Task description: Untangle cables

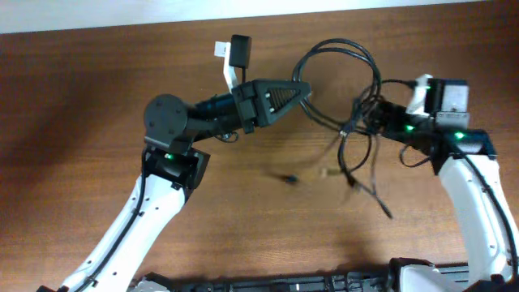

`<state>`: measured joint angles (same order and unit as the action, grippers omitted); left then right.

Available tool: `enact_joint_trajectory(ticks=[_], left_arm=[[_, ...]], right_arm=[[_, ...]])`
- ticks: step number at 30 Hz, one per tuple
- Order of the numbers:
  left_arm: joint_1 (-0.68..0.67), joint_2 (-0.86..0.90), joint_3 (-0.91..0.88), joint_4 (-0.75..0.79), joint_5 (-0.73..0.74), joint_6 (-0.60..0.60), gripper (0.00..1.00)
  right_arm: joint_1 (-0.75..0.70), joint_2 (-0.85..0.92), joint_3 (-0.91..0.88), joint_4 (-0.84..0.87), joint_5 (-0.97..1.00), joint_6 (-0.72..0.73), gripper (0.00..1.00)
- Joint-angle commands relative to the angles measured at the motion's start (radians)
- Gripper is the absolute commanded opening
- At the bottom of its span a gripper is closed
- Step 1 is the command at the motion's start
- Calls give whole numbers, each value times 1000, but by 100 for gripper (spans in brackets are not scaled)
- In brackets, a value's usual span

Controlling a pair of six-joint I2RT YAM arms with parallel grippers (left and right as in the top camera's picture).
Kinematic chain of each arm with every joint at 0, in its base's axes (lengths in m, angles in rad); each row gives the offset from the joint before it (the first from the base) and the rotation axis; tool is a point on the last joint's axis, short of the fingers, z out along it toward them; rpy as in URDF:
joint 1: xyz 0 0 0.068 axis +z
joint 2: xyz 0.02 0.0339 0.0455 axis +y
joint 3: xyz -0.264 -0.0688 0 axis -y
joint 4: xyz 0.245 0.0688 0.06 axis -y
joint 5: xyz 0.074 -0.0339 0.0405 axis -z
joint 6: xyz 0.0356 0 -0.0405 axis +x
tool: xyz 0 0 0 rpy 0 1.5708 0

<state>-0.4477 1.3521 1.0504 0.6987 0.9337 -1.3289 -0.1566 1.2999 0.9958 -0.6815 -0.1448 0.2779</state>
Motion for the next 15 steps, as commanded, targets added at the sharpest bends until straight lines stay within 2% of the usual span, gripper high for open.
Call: enact_joint_trajectory(ticks=[1, 4, 7, 12, 15], left_arm=[[67, -25, 18, 26, 5, -2, 0], [166, -25, 18, 26, 2, -1, 0], [257, -25, 18, 4, -26, 66, 0], [398, -25, 18, -150, -85, 126, 0], [455, -25, 18, -243, -132, 209, 0]], right_arm=[[-107, 16, -5, -48, 117, 16, 98], [-169, 16, -5, -82, 111, 16, 98], [-180, 16, -5, -87, 112, 16, 98], [-180, 16, -5, -90, 112, 16, 99], [-180, 16, -5, -91, 68, -6, 99]])
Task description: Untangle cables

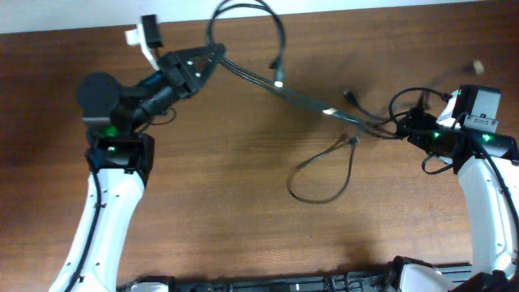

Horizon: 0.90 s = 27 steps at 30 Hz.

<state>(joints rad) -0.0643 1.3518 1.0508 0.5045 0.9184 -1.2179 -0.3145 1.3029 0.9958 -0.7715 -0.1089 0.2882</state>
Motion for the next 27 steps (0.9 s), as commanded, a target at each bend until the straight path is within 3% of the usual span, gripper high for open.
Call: enact_joint_trajectory(ticks=[1, 3, 7, 12, 15, 20, 23, 27], left_arm=[[79, -24, 18, -82, -140, 117, 0], [85, -24, 18, -218, -208, 194, 0], [85, -24, 18, -261, -212, 226, 0], [85, -24, 18, -295, -257, 274, 0], [84, -24, 18, -392, -383, 342, 0], [83, -24, 18, -584, -421, 457, 0], [23, -24, 18, -701, -314, 612, 0], [-109, -24, 18, -702, -196, 808, 0]], right_arm=[[-22, 13, -5, 0, -17, -61, 99], [-20, 13, -5, 0, -207, -224, 99], [-21, 13, -4, -3, -468, -363, 99], [-21, 13, 1, 23, -776, -361, 99], [-20, 13, 5, 83, -932, -240, 99], [-19, 13, 5, 160, -880, 18, 99], [-19, 13, 5, 105, -560, 119, 99], [-19, 13, 5, 27, -208, 121, 99]])
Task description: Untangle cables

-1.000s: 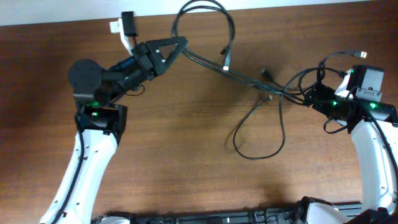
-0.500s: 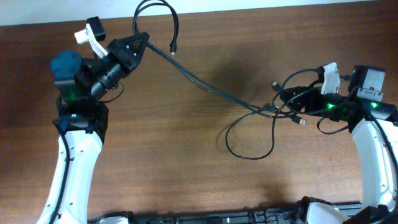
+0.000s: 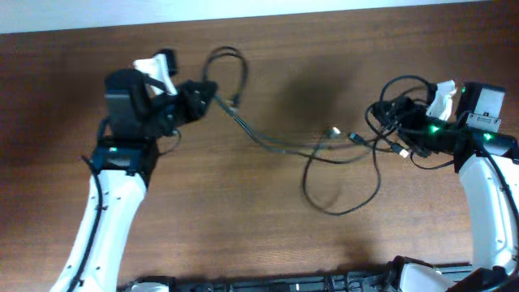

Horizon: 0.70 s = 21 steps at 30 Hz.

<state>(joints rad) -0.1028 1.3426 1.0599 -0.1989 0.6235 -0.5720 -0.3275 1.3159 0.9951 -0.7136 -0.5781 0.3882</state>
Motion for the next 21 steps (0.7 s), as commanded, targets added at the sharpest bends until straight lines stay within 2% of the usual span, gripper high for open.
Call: enact_joint_trajectory(ticks=[1, 4, 6, 8, 10, 14, 17, 21], left_arm=[[-98, -15, 9, 3, 85, 198, 0], [-113, -15, 9, 3, -96, 194, 0], [-112, -15, 9, -9, -310, 135, 0], [-113, -15, 9, -15, -583, 120, 0], [-113, -15, 9, -29, -763, 94, 0], [-110, -15, 9, -47, -911, 89, 0], [-110, -15, 9, -50, -1050, 11, 0], [-110, -15, 9, -50, -1092, -19, 0]], right_arm=[[-7, 0, 5, -48, 296, 21, 99], [-6, 0, 6, -53, 237, 2, 99], [-6, 0, 6, -56, 198, -91, 99], [-6, 0, 6, -71, 110, -255, 99], [-6, 0, 6, -88, 9, -378, 99], [-6, 0, 6, -156, -24, -514, 99], [-7, 0, 6, -179, -13, -542, 99], [-6, 0, 6, -212, -14, -608, 99]])
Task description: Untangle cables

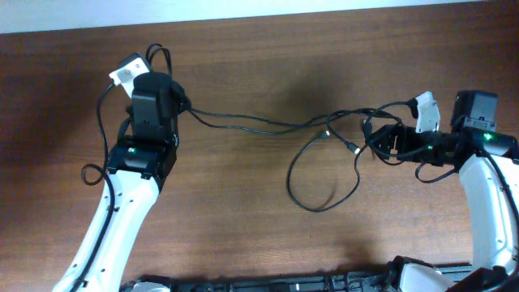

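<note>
Black cables (259,123) stretch across the brown table from my left gripper (173,104) to my right gripper (375,140). The left gripper points steeply down and appears shut on one cable end; slack from it curls up past the wrist and down to the left (100,122). On the right, the gripper is shut on a small bundle of cable strands. From that bundle a wide loop (324,182) lies flat on the table. Two loose plugs (327,134) hang near the middle of the span.
The wooden table (243,235) ends at a pale strip along the far edge (324,6). A black rail (284,284) runs along the near edge between the two arm bases.
My left gripper has turned downward and moved slightly left and back, and the loop it held now trails beside the arm. The cable span between the grippers is straighter. The right gripper has shifted little.
Both grippers held one tangled bunch near the middle back of the table. Then they stood far apart, left at the far left corner, with strands drawn out between them. Later the left was nearer in. Now one long span and one flat loop lie between them.
</note>
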`<state>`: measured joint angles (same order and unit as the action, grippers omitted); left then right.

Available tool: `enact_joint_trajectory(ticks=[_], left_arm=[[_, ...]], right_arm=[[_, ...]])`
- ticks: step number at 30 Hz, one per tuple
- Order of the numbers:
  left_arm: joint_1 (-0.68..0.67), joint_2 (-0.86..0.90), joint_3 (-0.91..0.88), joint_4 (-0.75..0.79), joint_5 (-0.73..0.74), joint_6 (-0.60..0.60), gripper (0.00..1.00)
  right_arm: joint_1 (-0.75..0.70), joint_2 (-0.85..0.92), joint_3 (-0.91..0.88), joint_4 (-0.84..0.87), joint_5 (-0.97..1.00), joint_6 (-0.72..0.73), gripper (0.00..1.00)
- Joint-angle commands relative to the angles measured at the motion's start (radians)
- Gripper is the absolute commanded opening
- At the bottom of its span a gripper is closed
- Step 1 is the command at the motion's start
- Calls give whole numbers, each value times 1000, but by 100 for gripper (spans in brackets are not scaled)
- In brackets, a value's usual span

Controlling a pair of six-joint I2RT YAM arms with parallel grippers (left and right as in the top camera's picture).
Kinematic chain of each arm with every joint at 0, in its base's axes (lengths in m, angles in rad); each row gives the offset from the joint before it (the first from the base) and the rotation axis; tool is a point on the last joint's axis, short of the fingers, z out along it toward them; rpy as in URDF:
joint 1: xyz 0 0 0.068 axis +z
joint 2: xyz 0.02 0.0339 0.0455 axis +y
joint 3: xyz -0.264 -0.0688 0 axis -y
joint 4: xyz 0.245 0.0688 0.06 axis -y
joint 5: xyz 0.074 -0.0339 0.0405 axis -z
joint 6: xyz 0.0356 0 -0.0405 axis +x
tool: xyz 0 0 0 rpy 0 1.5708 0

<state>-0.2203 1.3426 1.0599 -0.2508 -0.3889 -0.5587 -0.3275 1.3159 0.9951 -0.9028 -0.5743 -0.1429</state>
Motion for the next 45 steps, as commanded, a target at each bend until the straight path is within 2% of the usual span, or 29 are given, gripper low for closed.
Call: enact_joint_trajectory(ticks=[1, 3, 6, 9, 11, 15, 19, 21, 23, 24, 26, 27, 29, 32, 35, 38, 41, 43, 44, 45], left_arm=[[7, -15, 9, 2, -79, -32, 0], [7, -15, 9, 2, -45, -32, 0], [7, -15, 9, -10, 127, -27, 0], [7, -15, 9, -21, 133, -24, 0], [7, -15, 9, -20, 55, -42, 0], [7, -15, 9, -2, -213, -351, 0], [7, -15, 9, 59, -365, -371, 0], [7, -15, 9, 55, -354, -362, 0], [7, -15, 9, 55, -253, -248, 0], [7, -15, 9, 55, -111, -138, 0], [7, -15, 9, 48, 98, 7, 0], [7, -15, 9, 23, 249, 84, 0], [2, -15, 9, -82, 515, 168, 0], [-44, -16, 9, -195, 554, 289, 0], [-97, -29, 63, -249, 553, 335, 0], [-107, -30, 243, -336, 571, 400, 0], [-107, -29, 461, -380, 695, 439, 0], [-107, -29, 541, -380, 720, 444, 0], [-107, -29, 568, -375, 732, 444, 6], [-107, -29, 590, -355, 770, 444, 50]], right_arm=[[-6, 0, 6, -40, -21, -106, 99], [-6, 0, 6, -51, -21, -115, 99], [-7, 0, 6, -11, -20, -111, 99], [-7, 0, 6, -6, 43, -76, 99], [-6, 0, 6, -12, 149, -1, 99], [-7, 0, 6, -12, 391, 168, 99], [-6, 0, 6, -4, 341, 170, 99], [-6, 0, 6, 3, 302, 170, 99], [-6, 0, 9, 6, 253, 170, 99], [-6, 0, 28, 0, 248, 171, 99], [-6, 0, 75, -37, 245, 179, 99], [-6, 0, 100, -58, 244, 179, 99], [-6, 0, 172, -143, 239, 179, 99], [-6, 0, 243, -249, 207, 179, 99], [-6, 0, 307, -318, 212, 178, 99], [-6, -2, 357, -360, 211, 179, 99], [-6, -2, 379, -388, 211, 179, 99], [-6, -2, 379, -391, 211, 178, 99], [-6, -2, 379, -392, 211, 178, 99], [-6, -2, 379, -392, 211, 178, 99]])
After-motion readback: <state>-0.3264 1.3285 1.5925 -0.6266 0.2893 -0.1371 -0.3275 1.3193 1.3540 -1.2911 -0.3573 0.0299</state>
